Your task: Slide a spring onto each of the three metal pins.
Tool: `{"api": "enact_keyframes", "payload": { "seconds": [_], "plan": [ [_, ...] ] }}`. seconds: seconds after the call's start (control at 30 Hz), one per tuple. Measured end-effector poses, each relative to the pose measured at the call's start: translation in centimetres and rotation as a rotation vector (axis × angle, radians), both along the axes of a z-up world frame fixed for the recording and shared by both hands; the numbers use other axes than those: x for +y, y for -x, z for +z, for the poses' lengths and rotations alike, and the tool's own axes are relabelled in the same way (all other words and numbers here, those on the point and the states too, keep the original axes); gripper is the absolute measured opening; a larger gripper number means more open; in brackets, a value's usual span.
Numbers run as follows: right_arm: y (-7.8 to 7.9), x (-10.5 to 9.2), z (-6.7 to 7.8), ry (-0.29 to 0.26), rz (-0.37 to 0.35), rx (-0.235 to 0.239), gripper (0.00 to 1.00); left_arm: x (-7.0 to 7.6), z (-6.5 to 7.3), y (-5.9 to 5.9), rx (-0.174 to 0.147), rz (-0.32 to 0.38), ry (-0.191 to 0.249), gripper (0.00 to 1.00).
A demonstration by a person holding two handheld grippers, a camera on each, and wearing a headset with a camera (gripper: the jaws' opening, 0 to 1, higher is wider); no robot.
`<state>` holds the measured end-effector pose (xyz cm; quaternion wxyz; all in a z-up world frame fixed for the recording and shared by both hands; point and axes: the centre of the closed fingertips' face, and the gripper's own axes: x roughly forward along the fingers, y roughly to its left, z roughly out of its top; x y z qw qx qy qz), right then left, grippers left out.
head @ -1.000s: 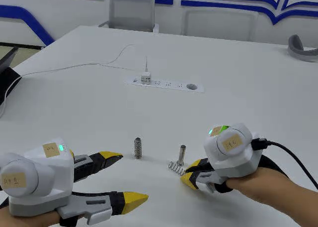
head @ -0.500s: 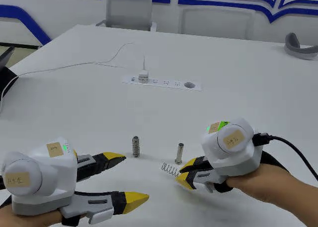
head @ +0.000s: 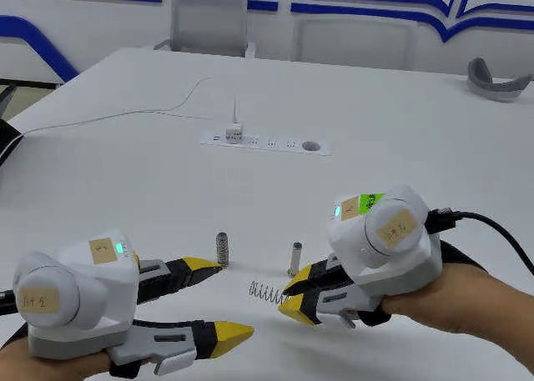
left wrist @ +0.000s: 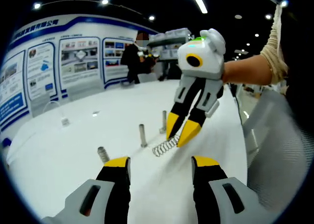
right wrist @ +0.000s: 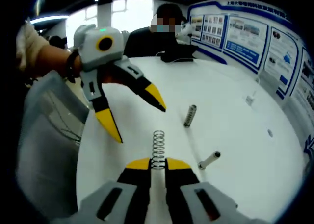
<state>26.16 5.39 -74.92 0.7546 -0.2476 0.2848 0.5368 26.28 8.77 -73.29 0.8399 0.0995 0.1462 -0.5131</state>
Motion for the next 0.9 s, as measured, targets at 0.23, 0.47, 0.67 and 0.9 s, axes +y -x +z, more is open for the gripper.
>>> {"api": "enact_keyframes", "payload": {
  "seconds": [0.23,0.47,0.67,0.9],
  "plan": [
    [1.3,0.7,0.6,0.016,0.091,0.000,0.12,-0.4,-0.1,0.7,-0.007,-0.045,-0.017,0.44],
    [2.6,0.9,0.5,0.044,0.174,0.008,0.12,-1.1,-0.2,1.6,-0.008,-0.093,-0.021,0.36],
    [3.0,0.8,0.4,0.060,0.212,0.007,0.12,-1.7,-0.5,2.4,-0.014,-0.139,-0.044,0.26],
    [3.5,0.7,0.4,0.081,0.254,0.001,0.12,-2.2,-0.7,3.0,-0.027,-0.173,-0.063,0.18]
  ]
}}
